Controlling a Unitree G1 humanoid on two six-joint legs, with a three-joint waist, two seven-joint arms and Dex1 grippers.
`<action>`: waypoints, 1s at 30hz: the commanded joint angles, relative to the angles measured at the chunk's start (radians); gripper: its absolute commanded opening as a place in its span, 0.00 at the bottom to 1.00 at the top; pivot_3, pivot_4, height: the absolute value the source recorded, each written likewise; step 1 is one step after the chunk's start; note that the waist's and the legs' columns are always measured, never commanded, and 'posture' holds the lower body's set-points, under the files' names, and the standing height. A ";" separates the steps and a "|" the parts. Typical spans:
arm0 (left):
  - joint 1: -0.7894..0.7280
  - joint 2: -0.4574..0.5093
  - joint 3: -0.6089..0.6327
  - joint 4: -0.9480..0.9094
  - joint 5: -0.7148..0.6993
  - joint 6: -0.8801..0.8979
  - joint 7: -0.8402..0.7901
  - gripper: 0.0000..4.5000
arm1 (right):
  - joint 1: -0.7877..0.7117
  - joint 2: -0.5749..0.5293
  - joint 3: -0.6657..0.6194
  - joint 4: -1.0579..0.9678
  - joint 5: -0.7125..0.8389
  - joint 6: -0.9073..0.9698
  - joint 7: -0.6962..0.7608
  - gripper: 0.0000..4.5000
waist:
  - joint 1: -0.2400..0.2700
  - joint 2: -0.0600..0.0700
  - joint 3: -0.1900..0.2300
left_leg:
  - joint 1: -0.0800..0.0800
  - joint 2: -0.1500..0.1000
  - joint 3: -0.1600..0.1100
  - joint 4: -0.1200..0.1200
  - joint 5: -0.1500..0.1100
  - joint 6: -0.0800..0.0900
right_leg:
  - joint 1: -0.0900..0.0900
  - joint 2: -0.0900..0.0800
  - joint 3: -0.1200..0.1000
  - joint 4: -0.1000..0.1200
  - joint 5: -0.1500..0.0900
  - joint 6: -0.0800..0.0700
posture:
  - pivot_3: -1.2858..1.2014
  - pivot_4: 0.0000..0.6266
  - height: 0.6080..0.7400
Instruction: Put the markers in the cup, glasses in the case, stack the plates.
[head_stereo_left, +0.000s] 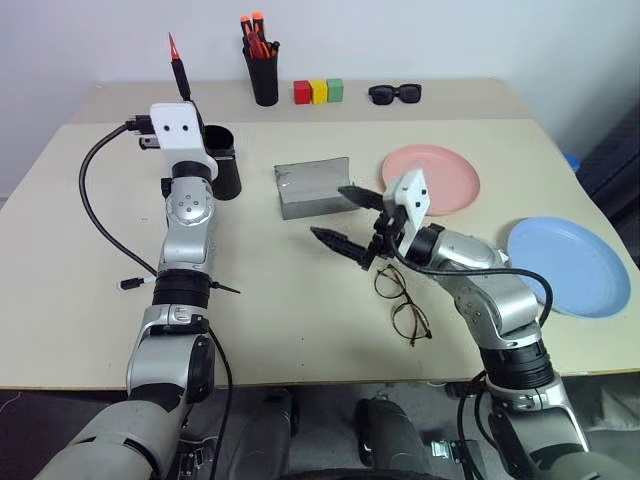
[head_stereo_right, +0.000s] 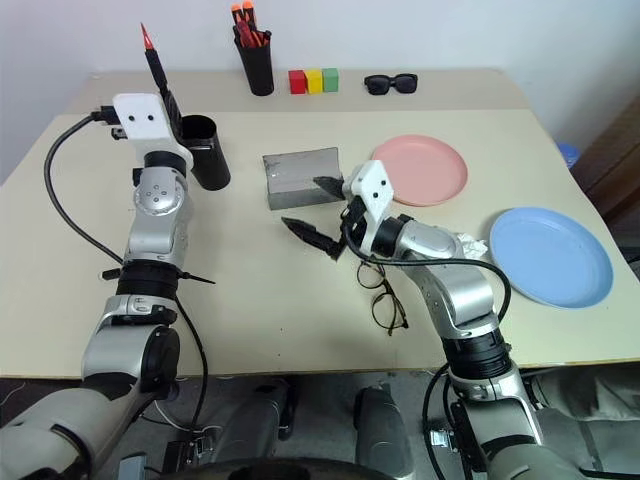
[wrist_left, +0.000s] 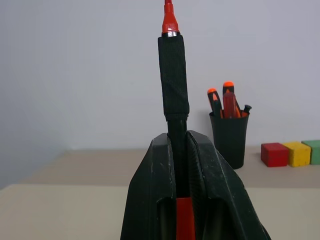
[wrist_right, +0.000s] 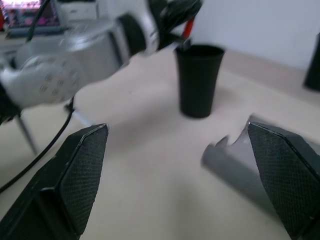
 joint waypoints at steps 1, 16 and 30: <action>-0.006 0.005 -0.001 -0.014 0.013 -0.031 0.012 0.01 | -0.024 0.017 -0.016 -0.019 0.006 -0.026 -0.017 1.00 | -0.001 0.000 0.000 | 0.000 0.000 0.000 0.000 0.000 0.000 | 0.000 0.000 0.000 0.000 0.000 0.000 | 0.52 0.24 1.00; 0.006 -0.004 -0.003 -0.008 0.020 -0.014 0.042 0.01 | -0.018 0.021 0.001 -0.025 0.007 -0.034 -0.011 1.00 | -0.002 0.000 0.000 | 0.000 0.000 0.000 0.000 0.000 0.000 | 0.000 0.000 0.000 0.001 0.000 0.000 | 0.52 0.24 1.00; 0.000 -0.002 -0.003 0.012 0.035 0.002 0.089 0.62 | -0.019 0.019 0.005 -0.023 0.006 -0.031 0.000 1.00 | -0.002 0.000 0.000 | 0.000 0.000 0.000 0.000 0.000 0.000 | 0.000 0.000 0.000 0.001 0.000 0.000 | 0.52 0.24 1.00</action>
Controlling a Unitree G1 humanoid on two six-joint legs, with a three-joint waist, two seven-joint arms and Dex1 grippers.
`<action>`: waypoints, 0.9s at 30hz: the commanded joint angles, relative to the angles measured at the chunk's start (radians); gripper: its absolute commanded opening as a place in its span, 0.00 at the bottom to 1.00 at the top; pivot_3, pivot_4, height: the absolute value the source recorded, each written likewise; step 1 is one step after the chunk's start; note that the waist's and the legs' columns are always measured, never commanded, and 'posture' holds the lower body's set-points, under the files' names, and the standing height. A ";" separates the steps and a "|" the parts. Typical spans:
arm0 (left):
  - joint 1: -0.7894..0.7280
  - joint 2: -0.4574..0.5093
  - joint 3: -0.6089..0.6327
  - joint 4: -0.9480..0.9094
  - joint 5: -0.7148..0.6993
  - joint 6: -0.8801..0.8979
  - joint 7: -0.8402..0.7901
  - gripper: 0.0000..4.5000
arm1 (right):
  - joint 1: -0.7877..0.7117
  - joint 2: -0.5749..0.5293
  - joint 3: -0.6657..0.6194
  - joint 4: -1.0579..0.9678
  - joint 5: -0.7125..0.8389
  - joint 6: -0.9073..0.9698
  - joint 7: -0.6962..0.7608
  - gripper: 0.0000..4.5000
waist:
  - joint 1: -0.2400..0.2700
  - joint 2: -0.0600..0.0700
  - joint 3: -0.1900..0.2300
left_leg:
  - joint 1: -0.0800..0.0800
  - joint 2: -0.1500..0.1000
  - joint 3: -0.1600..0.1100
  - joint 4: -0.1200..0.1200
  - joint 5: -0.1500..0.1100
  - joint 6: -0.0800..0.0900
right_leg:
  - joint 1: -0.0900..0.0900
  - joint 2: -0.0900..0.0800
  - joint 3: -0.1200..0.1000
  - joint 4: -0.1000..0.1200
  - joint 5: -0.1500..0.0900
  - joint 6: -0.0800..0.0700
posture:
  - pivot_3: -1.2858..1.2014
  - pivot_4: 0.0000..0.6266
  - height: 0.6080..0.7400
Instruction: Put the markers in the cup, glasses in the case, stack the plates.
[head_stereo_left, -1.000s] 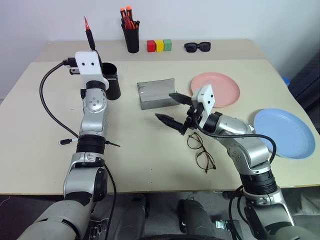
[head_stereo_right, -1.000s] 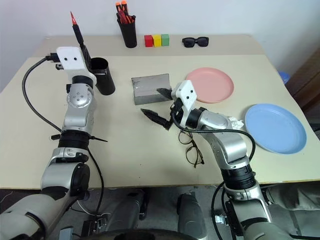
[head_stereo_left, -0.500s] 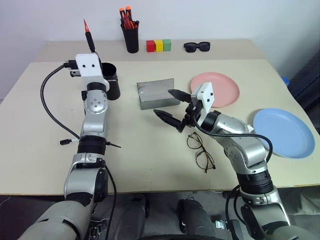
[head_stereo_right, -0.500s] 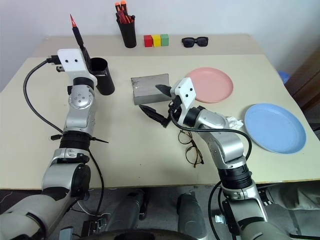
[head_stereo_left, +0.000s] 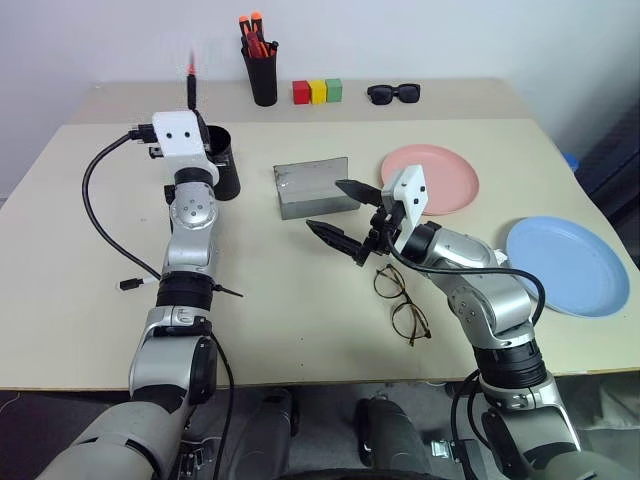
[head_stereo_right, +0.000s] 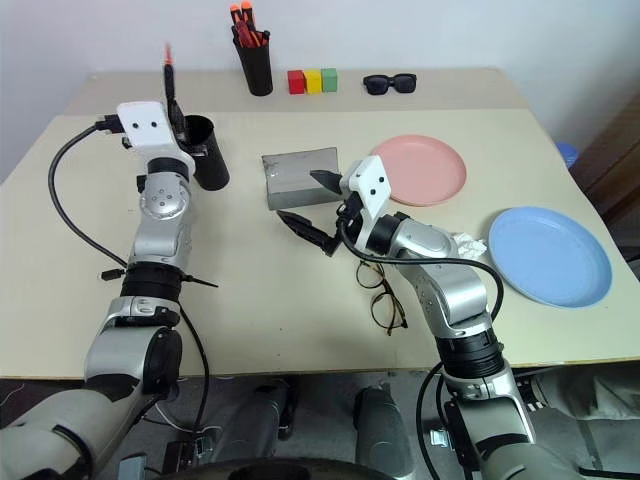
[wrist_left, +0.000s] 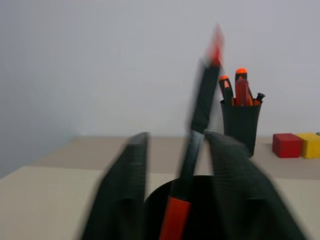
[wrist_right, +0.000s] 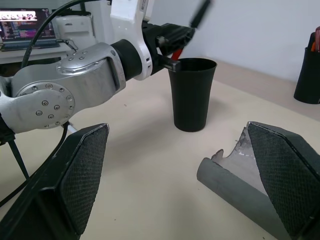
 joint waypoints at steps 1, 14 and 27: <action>-0.006 0.008 0.001 -0.011 0.017 -0.012 0.018 0.62 | -0.019 0.001 0.000 -0.026 0.009 -0.011 0.006 1.00 | 0.000 0.000 0.000 | 0.000 0.000 0.000 0.000 0.000 0.000 | 0.000 0.000 0.000 0.000 0.000 0.000 | 0.52 0.24 1.00; 0.038 0.029 0.104 -0.221 -0.099 0.088 0.014 0.62 | -0.024 -0.007 0.001 -0.027 0.004 -0.017 0.015 1.00 | -0.004 0.000 0.000 | 0.000 0.000 0.000 0.000 0.000 0.000 | 0.000 0.000 0.000 0.000 0.000 0.000 | 0.52 0.24 1.00; 0.389 -0.010 0.306 -0.927 -0.222 0.968 0.132 1.00 | -0.040 -0.069 -0.009 0.047 -0.004 -0.058 0.093 1.00 | -0.013 -0.001 0.000 | 0.000 0.000 -0.003 0.001 0.000 0.000 | 0.000 0.000 -0.001 0.002 0.000 0.000 | 0.52 0.24 1.00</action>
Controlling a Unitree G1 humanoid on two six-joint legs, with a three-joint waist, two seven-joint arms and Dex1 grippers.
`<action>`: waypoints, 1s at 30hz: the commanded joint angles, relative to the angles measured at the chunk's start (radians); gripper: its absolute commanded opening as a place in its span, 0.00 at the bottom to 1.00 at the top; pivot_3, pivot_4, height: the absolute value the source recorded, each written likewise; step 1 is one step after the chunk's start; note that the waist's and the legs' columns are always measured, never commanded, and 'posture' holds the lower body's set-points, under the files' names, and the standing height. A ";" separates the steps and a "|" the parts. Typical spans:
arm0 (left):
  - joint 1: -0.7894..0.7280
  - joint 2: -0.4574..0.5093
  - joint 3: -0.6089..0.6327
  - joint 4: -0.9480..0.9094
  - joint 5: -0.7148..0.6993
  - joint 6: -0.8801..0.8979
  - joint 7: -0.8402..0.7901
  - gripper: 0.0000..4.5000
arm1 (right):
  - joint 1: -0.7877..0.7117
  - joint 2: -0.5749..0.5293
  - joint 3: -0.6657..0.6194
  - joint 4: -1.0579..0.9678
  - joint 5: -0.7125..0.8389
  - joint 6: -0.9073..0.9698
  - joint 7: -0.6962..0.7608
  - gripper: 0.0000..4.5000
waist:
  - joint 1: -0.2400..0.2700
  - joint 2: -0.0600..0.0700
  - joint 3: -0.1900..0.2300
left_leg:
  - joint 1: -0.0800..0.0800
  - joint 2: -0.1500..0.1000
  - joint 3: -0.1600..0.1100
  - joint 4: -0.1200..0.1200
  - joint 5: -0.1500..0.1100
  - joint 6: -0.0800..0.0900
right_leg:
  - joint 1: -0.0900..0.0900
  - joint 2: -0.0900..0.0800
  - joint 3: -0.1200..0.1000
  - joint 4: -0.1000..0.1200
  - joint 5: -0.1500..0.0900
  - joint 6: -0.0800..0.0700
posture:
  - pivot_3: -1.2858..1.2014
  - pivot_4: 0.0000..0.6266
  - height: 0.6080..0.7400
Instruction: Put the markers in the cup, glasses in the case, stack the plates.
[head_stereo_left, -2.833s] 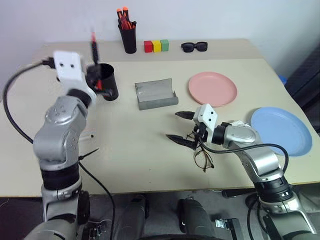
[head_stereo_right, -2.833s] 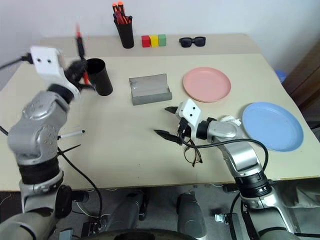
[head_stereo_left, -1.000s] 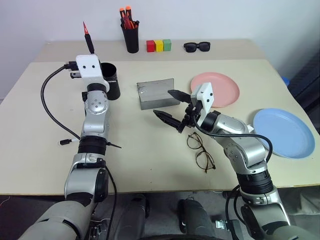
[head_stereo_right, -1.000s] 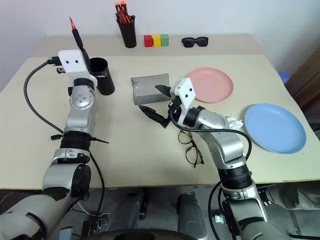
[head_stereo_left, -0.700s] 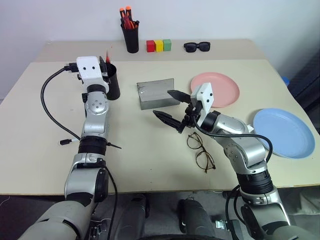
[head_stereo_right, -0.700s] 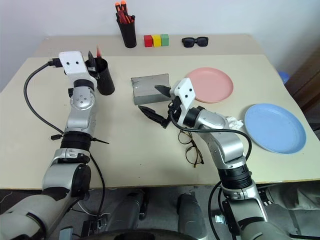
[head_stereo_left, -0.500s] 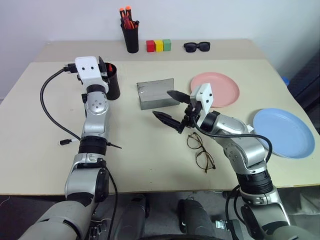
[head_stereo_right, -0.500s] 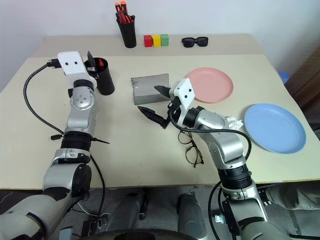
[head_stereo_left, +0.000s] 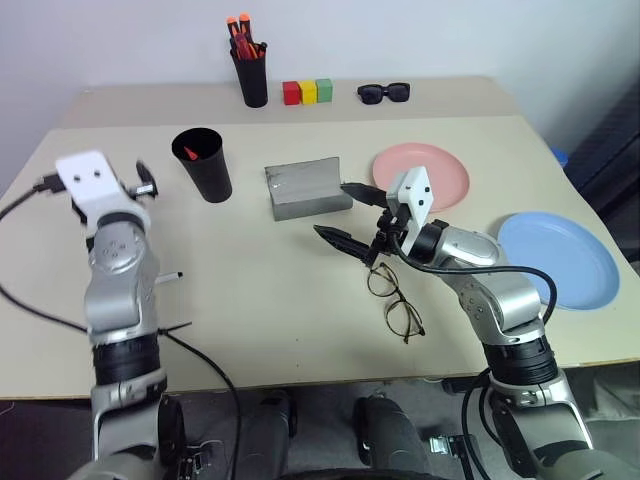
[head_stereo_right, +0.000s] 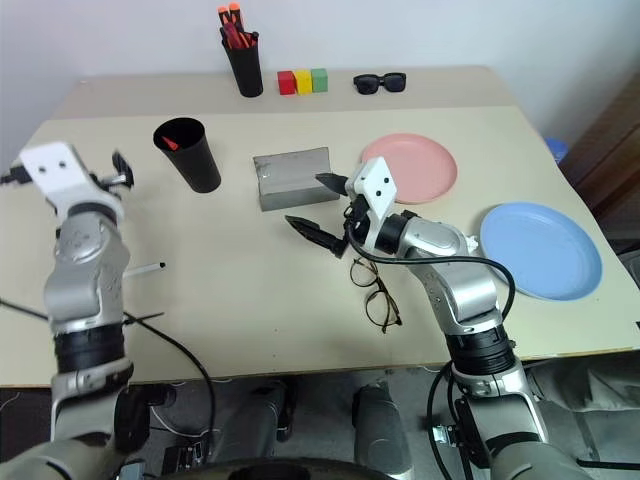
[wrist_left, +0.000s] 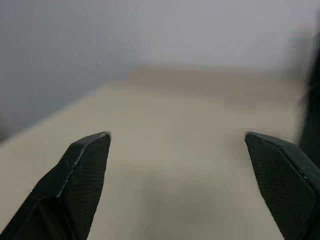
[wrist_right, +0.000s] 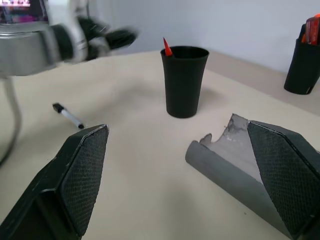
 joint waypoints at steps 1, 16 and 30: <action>-0.039 -0.108 0.117 -0.178 -0.043 0.247 0.135 1.00 | -0.035 -0.004 -0.005 0.008 0.000 -0.040 0.029 1.00 | 0.004 0.000 0.000 | 0.000 0.000 0.000 0.001 0.000 0.000 | 0.001 0.000 0.000 -0.001 0.000 0.000 | 0.52 0.24 1.00; -0.302 -0.417 0.406 -0.292 0.178 0.769 0.430 1.00 | -0.012 -0.001 0.010 0.015 -0.016 -0.056 0.068 1.00 | -0.005 -0.002 0.000 | 0.000 0.000 0.000 0.000 0.000 -0.001 | 0.001 0.001 0.000 -0.001 0.000 0.000 | 0.52 0.24 1.00; -0.450 -0.509 0.556 -0.239 0.224 0.790 0.430 0.04 | 0.024 0.003 0.018 -0.006 -0.033 -0.060 0.062 1.00 | -0.004 -0.002 0.000 | 0.000 0.000 0.000 0.000 0.000 -0.001 | 0.001 0.001 0.000 -0.002 0.000 0.000 | 0.52 0.24 1.00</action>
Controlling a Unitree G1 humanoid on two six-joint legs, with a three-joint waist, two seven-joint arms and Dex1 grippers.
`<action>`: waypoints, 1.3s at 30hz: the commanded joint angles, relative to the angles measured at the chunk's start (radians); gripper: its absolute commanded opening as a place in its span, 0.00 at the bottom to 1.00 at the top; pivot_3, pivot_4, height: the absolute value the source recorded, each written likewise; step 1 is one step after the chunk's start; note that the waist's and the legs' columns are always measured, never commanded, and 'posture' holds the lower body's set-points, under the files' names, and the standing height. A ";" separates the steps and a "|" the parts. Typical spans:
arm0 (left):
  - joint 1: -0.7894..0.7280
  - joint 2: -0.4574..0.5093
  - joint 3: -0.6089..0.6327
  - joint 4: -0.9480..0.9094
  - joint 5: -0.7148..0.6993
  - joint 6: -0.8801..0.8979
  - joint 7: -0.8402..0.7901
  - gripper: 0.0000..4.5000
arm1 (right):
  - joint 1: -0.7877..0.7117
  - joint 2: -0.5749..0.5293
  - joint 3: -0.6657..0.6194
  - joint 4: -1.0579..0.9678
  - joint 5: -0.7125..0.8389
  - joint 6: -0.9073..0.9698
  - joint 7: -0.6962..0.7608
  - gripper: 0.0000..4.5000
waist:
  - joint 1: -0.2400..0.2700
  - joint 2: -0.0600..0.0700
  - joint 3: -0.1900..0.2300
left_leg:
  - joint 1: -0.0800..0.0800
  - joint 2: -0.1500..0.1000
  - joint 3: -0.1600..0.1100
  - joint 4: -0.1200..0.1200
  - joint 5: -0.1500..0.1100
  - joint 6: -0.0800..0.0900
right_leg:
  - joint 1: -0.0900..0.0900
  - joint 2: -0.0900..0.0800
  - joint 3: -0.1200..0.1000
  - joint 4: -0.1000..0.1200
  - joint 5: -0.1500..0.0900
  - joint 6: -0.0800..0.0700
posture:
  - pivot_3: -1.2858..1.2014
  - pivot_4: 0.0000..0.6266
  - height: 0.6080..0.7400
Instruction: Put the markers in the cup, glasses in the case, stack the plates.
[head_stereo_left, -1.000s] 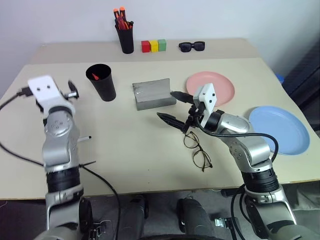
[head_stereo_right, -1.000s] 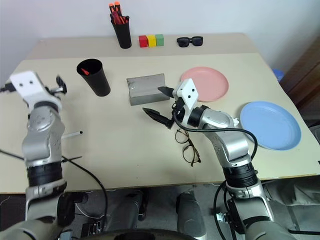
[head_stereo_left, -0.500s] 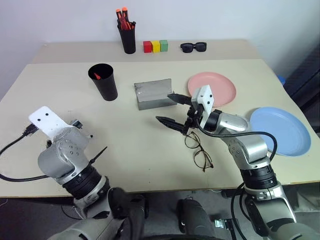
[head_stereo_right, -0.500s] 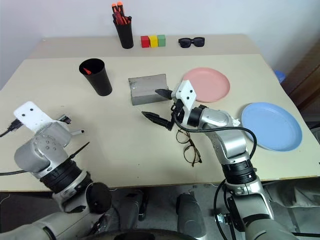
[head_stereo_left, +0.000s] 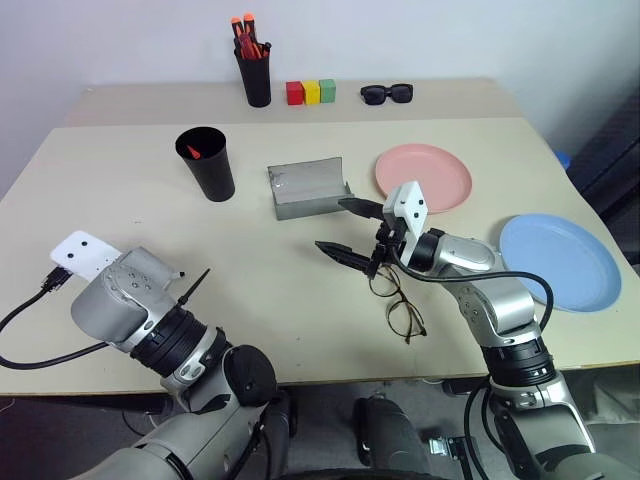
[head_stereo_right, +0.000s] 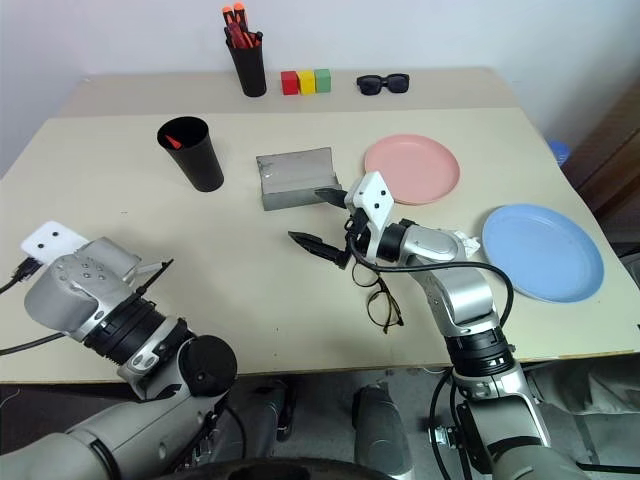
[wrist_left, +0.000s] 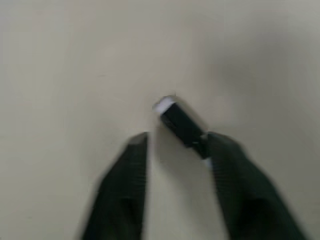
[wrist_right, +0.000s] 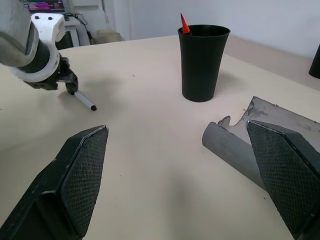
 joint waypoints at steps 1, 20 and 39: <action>-0.029 -0.069 0.021 -0.009 0.011 0.019 -0.007 0.01 | -0.001 0.003 0.003 -0.042 0.003 -0.024 0.001 1.00 | 0.000 0.000 0.000 | 0.000 0.000 0.000 0.000 0.000 0.000 | 0.000 0.000 0.000 0.000 0.000 0.000 | 0.52 0.24 1.00; -0.087 -0.164 0.034 -0.019 -0.002 -0.002 -0.010 0.72 | -0.018 0.006 0.013 -0.036 0.005 -0.018 -0.004 1.00 | 0.000 -0.001 0.000 | 0.000 0.000 0.000 0.000 0.000 0.000 | 0.000 0.000 0.000 0.000 0.000 0.000 | 0.52 0.24 1.00; -0.199 -0.160 0.239 0.058 -0.011 0.031 0.019 0.02 | -0.029 0.006 0.016 -0.034 0.002 -0.019 -0.003 1.00 | 0.005 -0.002 0.001 | 0.000 0.000 0.000 0.000 0.000 -0.001 | 0.000 0.000 0.000 0.000 0.000 0.000 | 0.52 0.24 1.00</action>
